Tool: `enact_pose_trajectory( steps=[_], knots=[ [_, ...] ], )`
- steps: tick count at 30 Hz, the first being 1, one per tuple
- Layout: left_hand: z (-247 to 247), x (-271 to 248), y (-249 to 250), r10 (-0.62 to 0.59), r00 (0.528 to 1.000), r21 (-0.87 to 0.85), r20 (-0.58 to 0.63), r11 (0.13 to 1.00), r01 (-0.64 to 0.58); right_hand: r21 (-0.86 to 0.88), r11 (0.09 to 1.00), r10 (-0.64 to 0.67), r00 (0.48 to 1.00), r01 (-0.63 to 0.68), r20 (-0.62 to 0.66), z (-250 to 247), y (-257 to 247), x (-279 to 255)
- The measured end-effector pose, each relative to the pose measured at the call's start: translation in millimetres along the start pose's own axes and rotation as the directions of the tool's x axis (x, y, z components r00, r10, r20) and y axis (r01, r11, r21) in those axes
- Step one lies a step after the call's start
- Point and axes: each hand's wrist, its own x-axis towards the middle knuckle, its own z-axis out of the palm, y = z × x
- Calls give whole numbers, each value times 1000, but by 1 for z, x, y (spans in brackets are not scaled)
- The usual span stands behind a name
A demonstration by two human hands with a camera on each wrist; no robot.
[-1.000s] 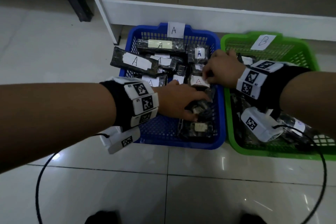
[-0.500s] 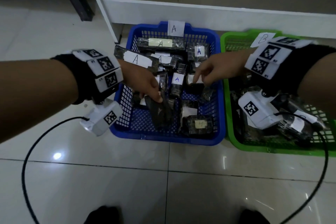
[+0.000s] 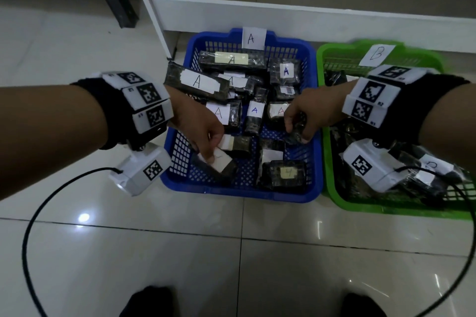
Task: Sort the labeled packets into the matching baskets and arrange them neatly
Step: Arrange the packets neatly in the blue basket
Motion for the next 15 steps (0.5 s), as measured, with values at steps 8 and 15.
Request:
enact_pose_trajectory(
  steps=[8, 15],
  knots=[
    [14, 2, -11, 20, 996, 116, -87, 993, -10, -204, 978, 25, 999, -32, -33, 4, -7, 0],
    [25, 8, -9, 7, 996, 264, -88, 964, 16, 234, 972, 37, 975, 16, -220, -21, -7, -19]
  ],
)
